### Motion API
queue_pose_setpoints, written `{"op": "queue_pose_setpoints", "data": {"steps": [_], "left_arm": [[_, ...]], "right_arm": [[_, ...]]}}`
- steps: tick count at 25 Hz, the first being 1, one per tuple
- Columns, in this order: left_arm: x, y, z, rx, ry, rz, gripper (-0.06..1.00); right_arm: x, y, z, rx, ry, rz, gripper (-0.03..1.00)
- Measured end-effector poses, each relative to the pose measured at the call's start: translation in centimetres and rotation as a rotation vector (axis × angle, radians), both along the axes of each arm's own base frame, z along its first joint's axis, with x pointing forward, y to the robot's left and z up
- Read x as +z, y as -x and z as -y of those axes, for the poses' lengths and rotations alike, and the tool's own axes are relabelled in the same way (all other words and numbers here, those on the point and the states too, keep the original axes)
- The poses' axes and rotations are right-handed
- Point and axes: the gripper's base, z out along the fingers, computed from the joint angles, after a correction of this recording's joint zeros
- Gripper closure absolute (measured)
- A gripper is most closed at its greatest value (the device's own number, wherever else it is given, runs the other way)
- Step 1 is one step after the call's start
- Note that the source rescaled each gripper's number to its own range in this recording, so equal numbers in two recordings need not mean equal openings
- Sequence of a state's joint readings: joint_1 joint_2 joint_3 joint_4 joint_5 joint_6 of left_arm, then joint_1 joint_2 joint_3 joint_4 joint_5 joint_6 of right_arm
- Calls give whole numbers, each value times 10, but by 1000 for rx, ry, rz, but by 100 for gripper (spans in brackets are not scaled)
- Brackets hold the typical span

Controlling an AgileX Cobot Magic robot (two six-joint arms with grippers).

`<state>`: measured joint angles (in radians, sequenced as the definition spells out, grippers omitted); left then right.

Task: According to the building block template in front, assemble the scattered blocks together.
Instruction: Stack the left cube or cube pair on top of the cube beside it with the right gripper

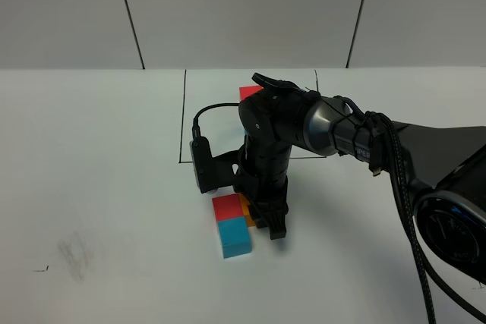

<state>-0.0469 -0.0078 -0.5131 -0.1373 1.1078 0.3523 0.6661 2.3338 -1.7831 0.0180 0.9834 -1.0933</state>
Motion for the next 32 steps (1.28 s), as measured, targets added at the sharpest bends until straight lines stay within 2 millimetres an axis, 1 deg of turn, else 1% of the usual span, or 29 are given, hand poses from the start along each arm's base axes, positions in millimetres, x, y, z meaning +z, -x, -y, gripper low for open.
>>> {"op": "queue_pose_setpoints", "data": {"steps": [23, 32], "left_arm": [[0, 0, 0, 0, 0, 0, 9], [0, 0, 0, 0, 0, 0, 9]], "right_arm": [[0, 0, 0, -31, 0, -1, 78], [0, -1, 3, -56, 28, 3, 78]]}}
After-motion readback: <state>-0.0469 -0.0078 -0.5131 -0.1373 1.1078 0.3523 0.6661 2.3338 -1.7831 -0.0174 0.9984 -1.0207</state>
